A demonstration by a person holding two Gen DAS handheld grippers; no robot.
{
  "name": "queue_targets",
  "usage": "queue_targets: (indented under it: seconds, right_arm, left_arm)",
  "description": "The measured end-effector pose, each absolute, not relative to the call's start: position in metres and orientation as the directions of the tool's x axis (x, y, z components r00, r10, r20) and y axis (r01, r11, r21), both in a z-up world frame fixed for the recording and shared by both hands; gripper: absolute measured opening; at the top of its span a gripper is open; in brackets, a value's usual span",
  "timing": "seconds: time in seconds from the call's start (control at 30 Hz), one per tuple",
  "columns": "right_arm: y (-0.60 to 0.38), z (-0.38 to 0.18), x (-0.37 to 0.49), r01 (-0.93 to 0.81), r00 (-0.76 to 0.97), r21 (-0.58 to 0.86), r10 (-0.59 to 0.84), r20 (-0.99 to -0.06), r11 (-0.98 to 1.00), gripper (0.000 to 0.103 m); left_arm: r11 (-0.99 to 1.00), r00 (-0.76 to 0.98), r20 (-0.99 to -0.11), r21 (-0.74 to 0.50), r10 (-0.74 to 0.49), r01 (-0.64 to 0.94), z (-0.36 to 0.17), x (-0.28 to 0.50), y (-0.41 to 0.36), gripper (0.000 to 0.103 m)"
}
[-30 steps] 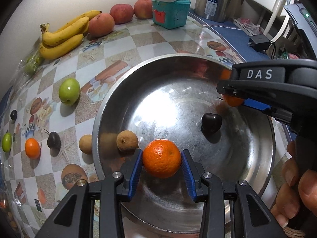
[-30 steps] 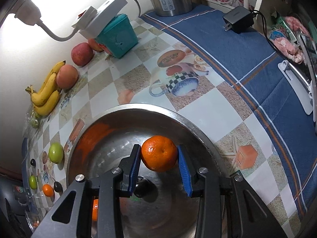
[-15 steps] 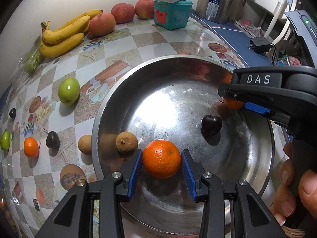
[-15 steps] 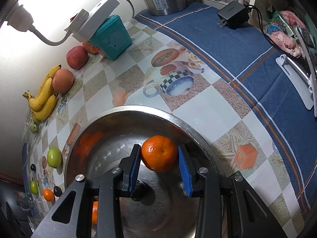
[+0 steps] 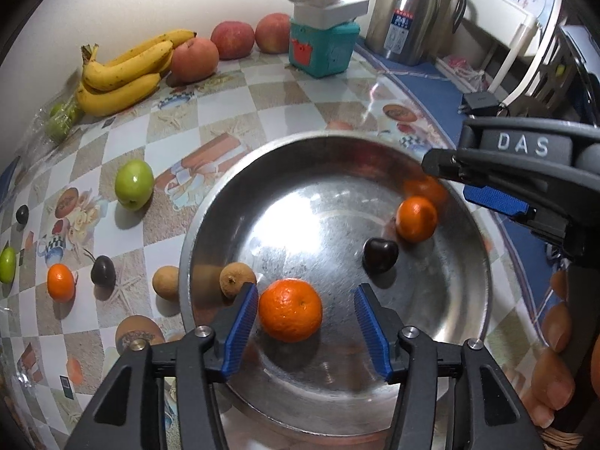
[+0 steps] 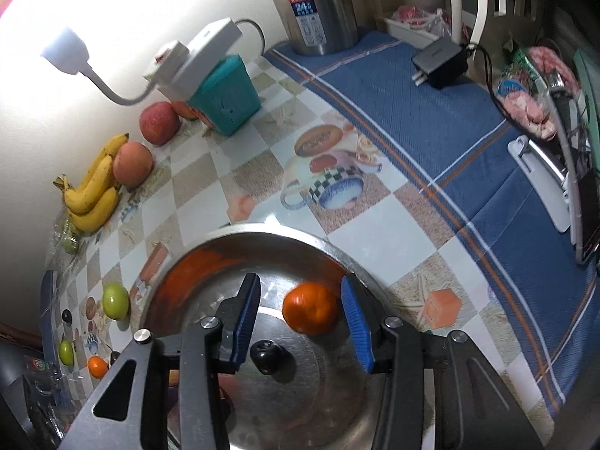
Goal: Organize fruits
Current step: 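Open the right tool to drop the tangerine while the left tool releases the orange into the basin, then move both open tools away from the basin toward the fruit on the tablecloth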
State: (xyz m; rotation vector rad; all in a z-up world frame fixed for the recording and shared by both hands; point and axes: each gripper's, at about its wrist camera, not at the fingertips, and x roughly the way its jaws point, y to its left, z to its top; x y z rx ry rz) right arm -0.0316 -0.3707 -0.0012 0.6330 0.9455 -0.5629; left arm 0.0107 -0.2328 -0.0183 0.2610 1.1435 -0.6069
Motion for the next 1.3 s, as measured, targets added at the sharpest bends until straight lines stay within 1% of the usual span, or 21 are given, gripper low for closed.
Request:
queue_targets:
  seconds: [0.27,0.6,0.87,1.07,1.2,1.23,1.27,1.3]
  right_arm:
    - [-0.367,0.013,-0.038,0.684,0.458,0.214,-0.182,-0.870,0.698,0.046]
    - [-0.347,0.017,-0.036,0.643,0.456,0.190,-0.171,-0.874,0.742,0.047]
    - [-0.334,0.021,-0.034,0.618,0.457,0.172,-0.172,-0.873,0.767,0.047]
    - [-0.326,0.023,-0.033,0.600,0.459,0.159,-0.174,-0.871,0.784,0.047]
    - [-0.322,0.023,-0.031,0.590,0.456,0.152,-0.172,-0.873,0.793,0.047]
    - [-0.321,0.022,-0.030,0.588,0.454,0.150,-0.172,-0.874,0.795,0.048]
    - [-0.321,0.022,-0.030,0.588,0.453,0.148,-0.173,-0.875,0.795,0.054]
    - [-0.320,0.021,-0.030,0.587,0.450,0.142,-0.176,-0.876,0.797,0.057]
  left_arm:
    - [0.847,0.322,-0.887,-0.128,-0.330,0.516,0.000,0.023,-0.214,0.059]
    - [0.941,0.378,-0.885,-0.160,-0.270,0.299,0.003,0.059,-0.157,0.059]
    - [0.975,0.400,-0.890,-0.184,-0.221,0.128,0.002,0.078,-0.113,0.059]
    - [0.980,0.401,-0.895,-0.188,-0.197,0.063,0.003,0.082,-0.096,0.059]
    - [0.983,0.399,-0.899,-0.176,-0.180,0.049,0.002,0.082,-0.093,0.059]
    - [0.984,0.398,-0.900,-0.172,-0.176,0.046,0.002,0.082,-0.093,0.059]
    - [0.985,0.397,-0.902,-0.164,-0.168,0.042,0.001,0.082,-0.094,0.065]
    - [0.987,0.395,-0.905,-0.155,-0.156,0.036,0.000,0.082,-0.094,0.073]
